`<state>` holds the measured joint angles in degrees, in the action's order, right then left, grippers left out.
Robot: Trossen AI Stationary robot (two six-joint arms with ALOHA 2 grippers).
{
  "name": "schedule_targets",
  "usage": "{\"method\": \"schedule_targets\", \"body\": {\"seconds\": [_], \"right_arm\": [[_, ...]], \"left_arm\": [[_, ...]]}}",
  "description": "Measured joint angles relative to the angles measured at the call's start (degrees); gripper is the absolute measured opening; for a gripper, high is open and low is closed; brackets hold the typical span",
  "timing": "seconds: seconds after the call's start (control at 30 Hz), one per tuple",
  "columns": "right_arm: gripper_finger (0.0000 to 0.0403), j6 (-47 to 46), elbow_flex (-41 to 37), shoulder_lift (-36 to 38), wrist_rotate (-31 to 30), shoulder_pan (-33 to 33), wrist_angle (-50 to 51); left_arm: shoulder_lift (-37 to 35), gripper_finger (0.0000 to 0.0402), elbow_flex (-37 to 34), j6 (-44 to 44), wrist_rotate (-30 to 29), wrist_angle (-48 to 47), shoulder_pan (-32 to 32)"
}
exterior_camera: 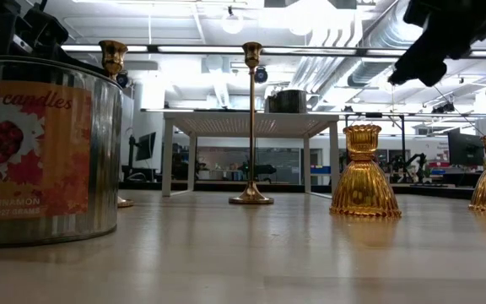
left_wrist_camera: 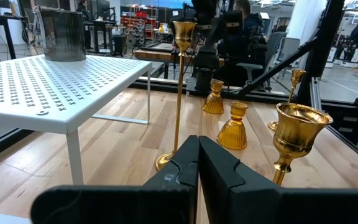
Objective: Pick & Place candle stick holders
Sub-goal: Put the bottom silver scented candle aligned with the other silver scented candle on the shelf
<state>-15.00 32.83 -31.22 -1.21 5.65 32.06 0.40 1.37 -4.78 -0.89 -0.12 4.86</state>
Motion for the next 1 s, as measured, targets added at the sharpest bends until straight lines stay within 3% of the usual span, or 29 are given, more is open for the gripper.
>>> {"method": "schedule_targets", "body": {"seconds": [0.4, 1.0], "right_arm": [[0.0165, 0.0, -14.9, 13.5, -0.1, -4.7, -17.4], [0.0165, 4.0, -26.3, 29.0, 0.2, -6.1, -23.7]], "left_arm": [[0.0, 0.0003, 0.0, 0.0, 0.0, 0.0, 0.0], [0.0, 0.0003, 0.0, 0.0, 0.0, 0.0, 0.0]]}}
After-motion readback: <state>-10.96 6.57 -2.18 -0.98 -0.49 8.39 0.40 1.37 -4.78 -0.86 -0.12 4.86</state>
